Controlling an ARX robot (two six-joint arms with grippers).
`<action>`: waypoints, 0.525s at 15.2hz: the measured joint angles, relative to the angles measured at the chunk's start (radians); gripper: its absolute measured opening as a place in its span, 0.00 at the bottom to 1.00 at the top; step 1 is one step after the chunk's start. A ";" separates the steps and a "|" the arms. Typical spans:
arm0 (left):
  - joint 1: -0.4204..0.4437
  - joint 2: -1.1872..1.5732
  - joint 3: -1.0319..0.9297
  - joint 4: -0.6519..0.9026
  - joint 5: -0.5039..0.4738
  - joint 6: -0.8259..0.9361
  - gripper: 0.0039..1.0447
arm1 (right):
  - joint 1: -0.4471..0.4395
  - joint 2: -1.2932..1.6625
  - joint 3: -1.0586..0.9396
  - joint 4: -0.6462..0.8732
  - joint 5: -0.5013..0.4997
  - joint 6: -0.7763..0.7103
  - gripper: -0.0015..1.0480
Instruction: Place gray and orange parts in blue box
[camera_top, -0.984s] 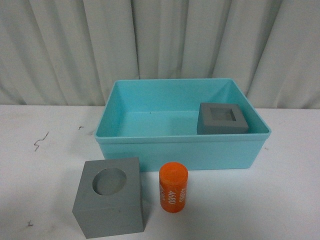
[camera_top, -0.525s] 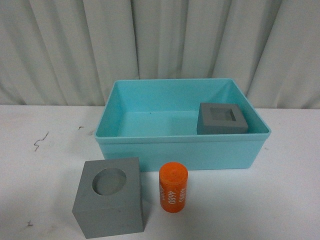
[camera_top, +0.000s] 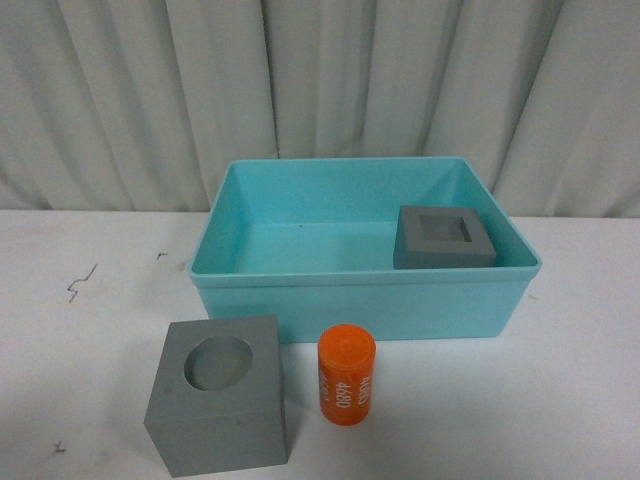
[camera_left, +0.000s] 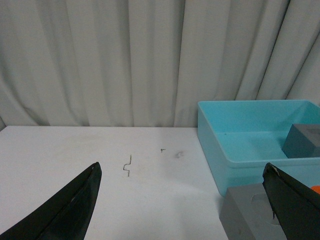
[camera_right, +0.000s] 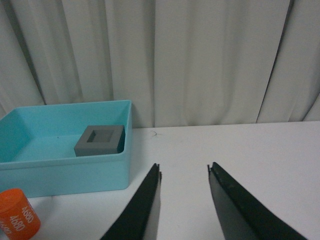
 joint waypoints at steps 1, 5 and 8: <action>0.000 0.000 0.000 0.000 0.000 0.000 0.94 | 0.000 0.000 0.000 0.000 0.000 0.000 0.42; 0.000 0.000 0.000 0.000 0.000 0.000 0.94 | 0.000 0.000 0.000 0.000 0.000 0.000 0.83; 0.000 0.011 0.013 -0.053 0.005 -0.010 0.94 | 0.000 0.000 0.000 0.000 0.000 0.000 0.94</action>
